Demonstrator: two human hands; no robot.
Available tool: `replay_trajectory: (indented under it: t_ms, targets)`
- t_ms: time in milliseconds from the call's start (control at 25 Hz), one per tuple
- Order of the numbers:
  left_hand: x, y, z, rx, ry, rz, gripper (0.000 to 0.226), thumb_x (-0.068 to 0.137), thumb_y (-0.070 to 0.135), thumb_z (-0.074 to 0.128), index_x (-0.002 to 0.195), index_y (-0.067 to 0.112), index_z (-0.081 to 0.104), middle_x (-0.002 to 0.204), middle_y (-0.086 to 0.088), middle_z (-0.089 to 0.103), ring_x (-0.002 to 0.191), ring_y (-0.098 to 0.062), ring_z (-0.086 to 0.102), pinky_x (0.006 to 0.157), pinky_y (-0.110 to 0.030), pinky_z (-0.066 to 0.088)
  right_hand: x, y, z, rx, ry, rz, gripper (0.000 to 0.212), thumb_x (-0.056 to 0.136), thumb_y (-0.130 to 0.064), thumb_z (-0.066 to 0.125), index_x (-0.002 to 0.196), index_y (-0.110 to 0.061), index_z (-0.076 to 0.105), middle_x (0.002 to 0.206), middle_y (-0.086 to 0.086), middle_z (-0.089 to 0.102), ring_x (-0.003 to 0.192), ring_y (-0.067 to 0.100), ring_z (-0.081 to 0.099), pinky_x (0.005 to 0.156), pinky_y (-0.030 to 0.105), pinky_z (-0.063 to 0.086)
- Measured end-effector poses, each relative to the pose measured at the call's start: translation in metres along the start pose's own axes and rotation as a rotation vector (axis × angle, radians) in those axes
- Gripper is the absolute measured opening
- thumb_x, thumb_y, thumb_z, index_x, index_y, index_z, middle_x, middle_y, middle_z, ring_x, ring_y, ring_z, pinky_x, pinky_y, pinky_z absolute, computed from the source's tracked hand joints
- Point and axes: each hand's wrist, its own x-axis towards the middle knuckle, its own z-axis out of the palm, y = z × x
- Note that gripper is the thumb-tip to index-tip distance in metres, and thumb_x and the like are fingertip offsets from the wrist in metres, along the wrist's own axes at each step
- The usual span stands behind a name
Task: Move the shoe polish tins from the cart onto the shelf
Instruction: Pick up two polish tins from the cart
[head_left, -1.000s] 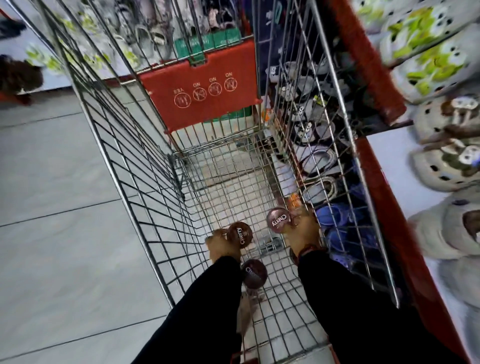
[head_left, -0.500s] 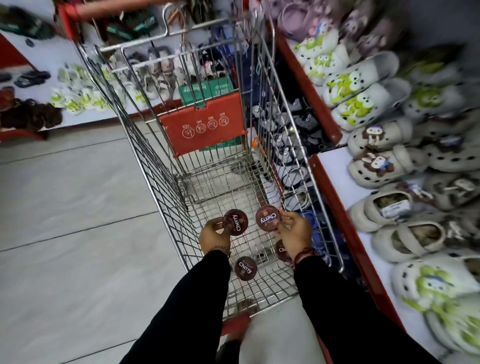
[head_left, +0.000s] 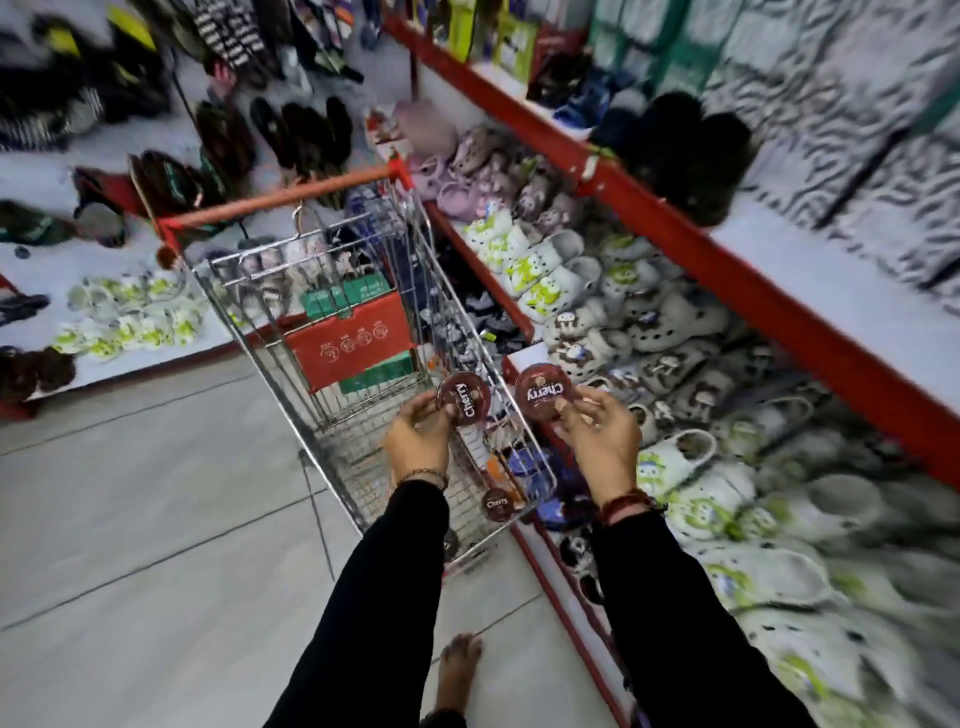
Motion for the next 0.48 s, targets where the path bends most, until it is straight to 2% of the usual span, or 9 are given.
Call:
replay_trajectory:
  t_ms: [80, 160, 240, 360, 440, 480]
  targets:
    - [-0.026, 0.028, 0.007, -0.028, -0.072, 0.074, 0.034, 0.083, 0.014, 0.077, 0.116, 0.01, 0.07, 0.101, -0.001, 0.069, 0.105, -0.025, 0.071, 0.098, -0.048, 0.057, -0.018, -0.04, -0.03, 0.091, 0.02, -0.068, 0.02, 0.087, 0.004, 0.066, 0.105, -0.005, 0.062, 0.086, 0.006, 0.065, 0.069, 0.005, 0.068, 0.059, 0.015, 0.058]
    - [-0.054, 0.056, 0.017, -0.067, -0.152, 0.143, 0.035, 0.082, 0.015, 0.078, 0.116, 0.011, 0.072, 0.1, -0.001, 0.07, 0.102, -0.024, 0.071, 0.097, -0.044, 0.058, -0.034, -0.073, -0.063, 0.147, 0.067, -0.142, 0.019, 0.087, 0.002, 0.067, 0.1, -0.012, 0.063, 0.093, 0.011, 0.068, 0.078, 0.016, 0.068, 0.068, 0.026, 0.062]
    - [-0.073, 0.078, 0.028, -0.126, -0.242, 0.182, 0.037, 0.081, 0.014, 0.079, 0.117, 0.01, 0.071, 0.099, -0.004, 0.071, 0.105, -0.03, 0.072, 0.096, -0.05, 0.058, -0.046, -0.098, -0.092, 0.139, 0.112, -0.207, 0.019, 0.087, -0.003, 0.069, 0.098, -0.018, 0.065, 0.099, 0.012, 0.071, 0.082, 0.019, 0.071, 0.072, 0.03, 0.062]
    - [-0.109, 0.109, 0.055, -0.157, -0.4, 0.24, 0.03, 0.08, 0.012, 0.079, 0.109, 0.015, 0.073, 0.1, -0.006, 0.07, 0.108, -0.037, 0.071, 0.094, -0.054, 0.057, -0.068, -0.133, -0.142, 0.137, 0.201, -0.29, 0.024, 0.086, -0.008, 0.071, 0.109, -0.013, 0.067, 0.102, 0.009, 0.072, 0.085, 0.017, 0.073, 0.071, 0.026, 0.062]
    - [-0.137, 0.128, 0.078, -0.178, -0.494, 0.278, 0.023, 0.079, 0.012, 0.08, 0.098, 0.025, 0.073, 0.103, -0.006, 0.071, 0.107, -0.036, 0.071, 0.093, -0.052, 0.058, -0.079, -0.149, -0.174, 0.175, 0.275, -0.321, 0.027, 0.086, -0.006, 0.071, 0.112, -0.007, 0.066, 0.103, 0.012, 0.072, 0.085, 0.019, 0.073, 0.068, 0.022, 0.062]
    - [-0.15, 0.135, 0.087, -0.184, -0.54, 0.299, 0.024, 0.08, 0.012, 0.079, 0.1, 0.024, 0.073, 0.103, -0.007, 0.071, 0.105, -0.034, 0.072, 0.092, -0.05, 0.059, -0.083, -0.153, -0.188, 0.188, 0.306, -0.329, 0.026, 0.086, -0.005, 0.07, 0.112, -0.006, 0.066, 0.104, 0.014, 0.072, 0.085, 0.021, 0.072, 0.067, 0.021, 0.062]
